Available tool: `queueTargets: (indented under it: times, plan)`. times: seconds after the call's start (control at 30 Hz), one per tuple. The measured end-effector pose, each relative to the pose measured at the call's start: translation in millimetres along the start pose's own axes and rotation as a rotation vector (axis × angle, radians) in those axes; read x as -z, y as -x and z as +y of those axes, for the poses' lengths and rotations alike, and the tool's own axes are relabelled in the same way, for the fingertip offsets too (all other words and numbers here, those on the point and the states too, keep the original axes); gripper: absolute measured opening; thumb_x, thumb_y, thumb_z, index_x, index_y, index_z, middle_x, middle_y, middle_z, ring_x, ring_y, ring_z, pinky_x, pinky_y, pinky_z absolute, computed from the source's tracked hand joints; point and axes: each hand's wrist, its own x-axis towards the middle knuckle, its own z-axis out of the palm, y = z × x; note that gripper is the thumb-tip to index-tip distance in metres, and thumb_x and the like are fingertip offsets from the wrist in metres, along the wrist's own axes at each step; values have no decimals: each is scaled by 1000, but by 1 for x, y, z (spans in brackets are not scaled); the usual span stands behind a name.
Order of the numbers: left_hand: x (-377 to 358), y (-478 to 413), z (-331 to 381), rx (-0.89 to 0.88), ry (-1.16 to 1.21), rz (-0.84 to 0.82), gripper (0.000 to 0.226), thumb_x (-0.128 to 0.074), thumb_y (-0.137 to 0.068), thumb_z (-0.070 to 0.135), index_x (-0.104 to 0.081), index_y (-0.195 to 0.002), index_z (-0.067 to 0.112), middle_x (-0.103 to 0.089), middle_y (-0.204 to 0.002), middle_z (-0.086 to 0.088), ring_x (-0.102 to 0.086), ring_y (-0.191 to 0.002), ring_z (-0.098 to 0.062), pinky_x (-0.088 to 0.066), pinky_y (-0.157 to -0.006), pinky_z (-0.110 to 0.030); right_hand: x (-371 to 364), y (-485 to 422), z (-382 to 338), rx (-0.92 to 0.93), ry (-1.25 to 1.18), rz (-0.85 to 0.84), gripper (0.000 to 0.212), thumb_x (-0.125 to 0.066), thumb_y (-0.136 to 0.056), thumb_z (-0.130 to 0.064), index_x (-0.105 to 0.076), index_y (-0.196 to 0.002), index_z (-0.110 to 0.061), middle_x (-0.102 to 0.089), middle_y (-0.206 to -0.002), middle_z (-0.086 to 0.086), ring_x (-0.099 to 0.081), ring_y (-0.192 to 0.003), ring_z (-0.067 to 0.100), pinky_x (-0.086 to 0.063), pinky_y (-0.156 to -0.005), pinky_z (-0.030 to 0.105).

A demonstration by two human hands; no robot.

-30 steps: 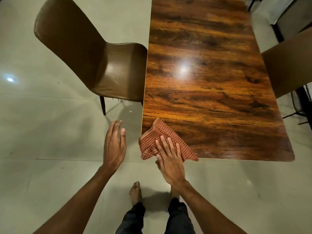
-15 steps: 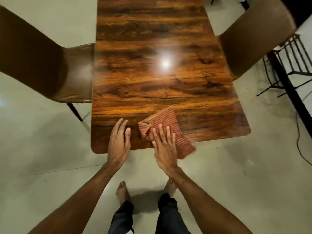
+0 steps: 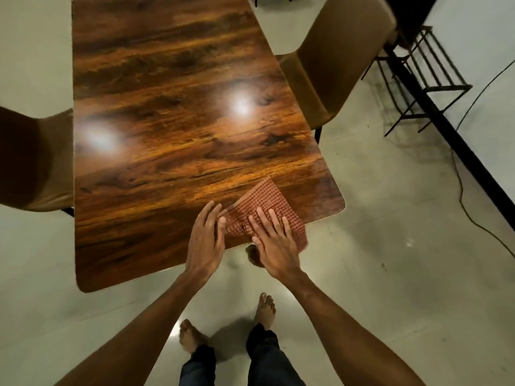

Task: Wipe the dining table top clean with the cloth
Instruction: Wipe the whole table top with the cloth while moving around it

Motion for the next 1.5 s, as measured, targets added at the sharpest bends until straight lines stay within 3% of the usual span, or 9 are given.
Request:
queueTargets:
  times: [0.2, 0.37, 0.67, 0.8, 0.9, 1.0, 1.23, 1.4, 1.5]
  plan:
    - [-14, -11, 27, -40, 12, 24, 58, -27, -104, 49, -38, -154, 21, -29, -164, 1, -30, -150, -18, -33, -121, -47, 39, -17, 92, -344, -78, 86, 56, -32, -111, -38, -15, -164, -29, -3, -173, 1, 1, -160, 27, -1, -129, 51]
    - [-29, -22, 47, -42, -4, -19, 57, -28, -104, 47, -39, -153, 22, -28, -164, 2, -27, -151, -16, -29, -123, -44, 45, -14, 110, -246, -33, 65, 57, -21, -109, -44, -14, -164, -30, -2, -172, -3, 2, -160, 25, -2, -129, 50]
    - [-36, -65, 47, -47, 9, -42, 51, -32, -106, 41, -42, -152, 21, -31, -163, 2, -27, -151, -15, -27, -124, -42, 60, -67, 142, -357, -4, 13, 59, -24, -110, -46, 1, -163, -35, 10, -173, -1, 11, -160, 26, 1, -129, 51]
    - [-23, -92, 30, -20, 58, 14, 53, -30, -105, 44, -45, -150, 19, -33, -162, 2, -30, -149, -13, -27, -124, -39, 54, -88, 90, -192, 45, -35, 60, -18, -110, -46, 0, -165, -30, 10, -173, 3, 8, -159, 32, 2, -129, 52]
    - [-5, -108, 11, 26, 71, 75, 55, -28, -105, 45, -45, -149, 17, -33, -161, 0, -30, -149, -15, -27, -123, -41, 27, -106, 8, 85, 42, -87, 61, -21, -108, -47, -9, -165, -29, -5, -174, 6, -1, -159, 34, -13, -127, 58]
    - [12, -119, -10, 66, 81, 135, 56, -25, -106, 44, -46, -147, 14, -36, -160, -3, -34, -148, -19, -30, -122, -45, 7, -130, -34, 377, 82, -115, 61, -27, -109, -44, -3, -164, -34, 3, -174, 0, 1, -160, 28, -6, -128, 54]
    - [30, -133, -37, 196, 129, 191, 48, -32, -108, 37, -43, -149, 17, -32, -162, 0, -30, -149, -15, -28, -122, -44, 53, -224, 9, 74, 157, -167, 60, -20, -110, -45, 5, -164, -34, 19, -171, -1, 15, -159, 29, 1, -127, 56]
    - [34, -137, -40, 258, 187, 215, 49, -30, -107, 38, -42, -151, 18, -30, -163, 0, -28, -150, -16, -25, -123, -46, 29, -187, -26, 448, 242, -257, 61, -19, -108, -47, 0, -165, -34, 10, -174, -2, 6, -160, 28, -5, -127, 57]
    - [38, -145, -46, 285, 193, 264, 50, -31, -107, 38, -44, -150, 16, -33, -162, 0, -29, -149, -15, -27, -123, -44, 44, -239, -12, 410, 215, -265, 58, -18, -110, -48, 0, -164, -40, 13, -173, -9, 12, -159, 21, -2, -127, 57]
